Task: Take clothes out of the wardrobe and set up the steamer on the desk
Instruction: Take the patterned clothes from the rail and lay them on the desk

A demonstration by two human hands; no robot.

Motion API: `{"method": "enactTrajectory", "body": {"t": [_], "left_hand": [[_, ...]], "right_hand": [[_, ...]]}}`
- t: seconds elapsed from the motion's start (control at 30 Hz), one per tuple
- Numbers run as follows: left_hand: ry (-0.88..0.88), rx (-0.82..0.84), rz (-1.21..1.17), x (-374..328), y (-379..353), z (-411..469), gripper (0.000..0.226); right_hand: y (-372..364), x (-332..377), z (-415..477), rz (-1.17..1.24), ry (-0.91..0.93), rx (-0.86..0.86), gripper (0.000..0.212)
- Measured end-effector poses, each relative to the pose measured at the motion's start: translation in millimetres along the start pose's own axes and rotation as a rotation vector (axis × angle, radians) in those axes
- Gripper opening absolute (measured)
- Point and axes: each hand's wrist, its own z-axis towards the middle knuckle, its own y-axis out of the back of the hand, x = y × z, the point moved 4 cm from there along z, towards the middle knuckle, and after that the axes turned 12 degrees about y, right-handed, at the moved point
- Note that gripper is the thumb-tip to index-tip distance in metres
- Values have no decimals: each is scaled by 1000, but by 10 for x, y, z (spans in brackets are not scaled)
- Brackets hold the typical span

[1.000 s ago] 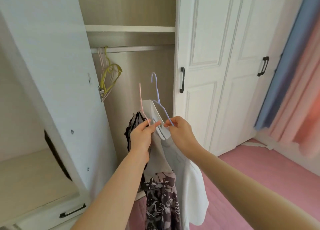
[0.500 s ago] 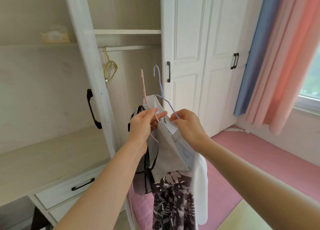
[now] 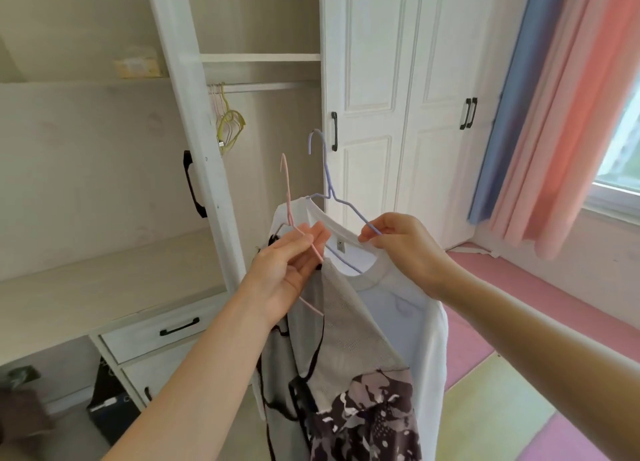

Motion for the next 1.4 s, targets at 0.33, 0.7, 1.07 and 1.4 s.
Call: {"method": "enactTrajectory", "body": {"t": [0.33, 0.7, 1.07, 1.4], "left_hand": [[-94, 59, 47, 465, -262, -646, 17], [-343, -257, 22, 368, 19, -1335, 16], [-485, -413, 11, 12, 486, -2145, 21], [-598, -523, -195, -523, 1342, -3132, 29]], "right_hand": [[333, 182, -464, 47, 128, 188, 25], [-95, 465, -580, 152, 280, 391, 27], [-992, 1131, -780, 237, 444, 538, 21], [-2354, 1652, -1369, 232, 539, 679, 23]]}}
